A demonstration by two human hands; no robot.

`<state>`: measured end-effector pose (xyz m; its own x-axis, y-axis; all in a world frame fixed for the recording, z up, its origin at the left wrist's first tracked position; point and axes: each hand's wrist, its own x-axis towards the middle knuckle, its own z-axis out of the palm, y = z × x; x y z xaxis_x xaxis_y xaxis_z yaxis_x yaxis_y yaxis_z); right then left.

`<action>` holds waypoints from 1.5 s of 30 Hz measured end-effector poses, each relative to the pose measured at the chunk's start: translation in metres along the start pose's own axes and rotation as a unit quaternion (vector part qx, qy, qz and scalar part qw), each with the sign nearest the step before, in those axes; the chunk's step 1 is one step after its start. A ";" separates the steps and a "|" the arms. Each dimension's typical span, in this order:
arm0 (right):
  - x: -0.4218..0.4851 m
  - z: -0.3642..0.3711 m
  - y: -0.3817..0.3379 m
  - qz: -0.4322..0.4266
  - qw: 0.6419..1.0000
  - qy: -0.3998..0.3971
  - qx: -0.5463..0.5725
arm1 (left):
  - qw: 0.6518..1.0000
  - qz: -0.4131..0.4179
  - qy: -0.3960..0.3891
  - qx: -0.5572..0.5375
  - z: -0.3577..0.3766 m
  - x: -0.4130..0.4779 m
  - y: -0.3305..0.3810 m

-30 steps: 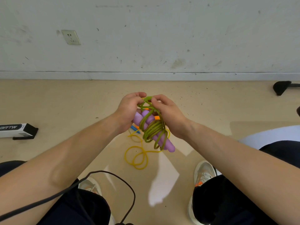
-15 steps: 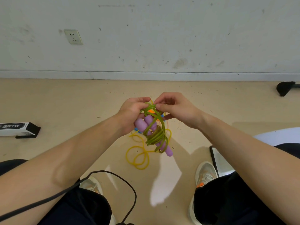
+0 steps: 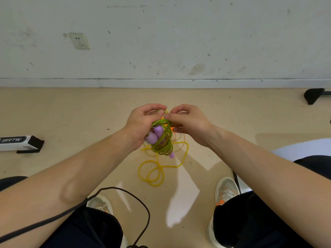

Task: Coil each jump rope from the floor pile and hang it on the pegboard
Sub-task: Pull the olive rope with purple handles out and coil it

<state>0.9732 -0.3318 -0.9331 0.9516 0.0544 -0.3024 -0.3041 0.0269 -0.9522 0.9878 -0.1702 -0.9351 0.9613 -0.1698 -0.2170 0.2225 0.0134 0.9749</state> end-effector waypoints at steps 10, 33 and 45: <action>0.002 -0.003 -0.008 0.064 0.989 -0.108 -0.077 | 0.999 0.028 -0.028 0.018 0.002 -0.001 -0.001; -0.009 0.002 -0.008 0.059 0.988 -0.009 -0.139 | 0.962 -0.129 -0.189 0.150 -0.014 0.001 0.000; -0.004 0.006 -0.001 0.022 0.974 0.075 -0.214 | 0.955 -0.087 -0.179 0.221 -0.013 0.003 -0.008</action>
<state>0.9697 -0.3264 -0.9309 0.9433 -0.1018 -0.3159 -0.3299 -0.3932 -0.8583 0.9915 -0.1576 -0.9444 0.7818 -0.4585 -0.4226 0.2067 -0.4489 0.8693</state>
